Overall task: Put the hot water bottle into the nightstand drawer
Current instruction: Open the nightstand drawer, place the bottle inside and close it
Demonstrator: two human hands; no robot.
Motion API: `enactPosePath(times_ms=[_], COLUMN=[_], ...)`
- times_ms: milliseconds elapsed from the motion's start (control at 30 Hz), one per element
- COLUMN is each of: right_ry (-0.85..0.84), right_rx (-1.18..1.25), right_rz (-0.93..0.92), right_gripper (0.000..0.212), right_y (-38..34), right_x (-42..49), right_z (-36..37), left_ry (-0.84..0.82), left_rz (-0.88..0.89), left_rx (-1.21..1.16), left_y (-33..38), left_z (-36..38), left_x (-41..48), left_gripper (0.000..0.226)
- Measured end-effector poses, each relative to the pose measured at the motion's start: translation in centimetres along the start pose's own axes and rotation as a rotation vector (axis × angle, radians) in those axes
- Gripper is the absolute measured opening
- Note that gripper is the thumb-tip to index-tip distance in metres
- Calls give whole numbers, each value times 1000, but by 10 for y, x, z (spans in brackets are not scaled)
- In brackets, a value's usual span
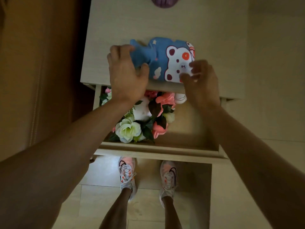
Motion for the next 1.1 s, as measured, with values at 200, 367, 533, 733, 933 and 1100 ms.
enactPosePath(times_ms=[200, 367, 533, 733, 933, 1100], right_ry=[-77, -78, -14, 32, -27, -79], right_rx=[-36, 212, 96, -186, -254, -355], right_rz=[112, 156, 33, 105, 195, 181], right_gripper=[73, 81, 69, 72, 64, 65], right_y=[5, 7, 16, 69, 122, 129], right_x=[56, 66, 11, -99, -132, -117], right_z=[1, -10, -55, -83, -60, -35], left_ry=[-116, -115, -211, -405, -456, -540], left_rz=[-181, -243, -242, -209, -365, -490], left_rx=[-198, -283, -419, -596, -645, -519], left_y=[-1, 0, 28, 65, 42, 12], left_z=[13, 13, 15, 47, 105, 136], left_x=[24, 21, -23, -131, -166, -149], left_gripper=[52, 45, 33, 32, 23, 20])
Point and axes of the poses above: each hand's wrist, its own x-axis towards the middle knuckle, its own z-axis out of the palm, y = z × x, the point moved 6 cm from there along x, towards the middle knuckle, and after that the axes turned 10 degrees about -y, right-handed, at the moved point
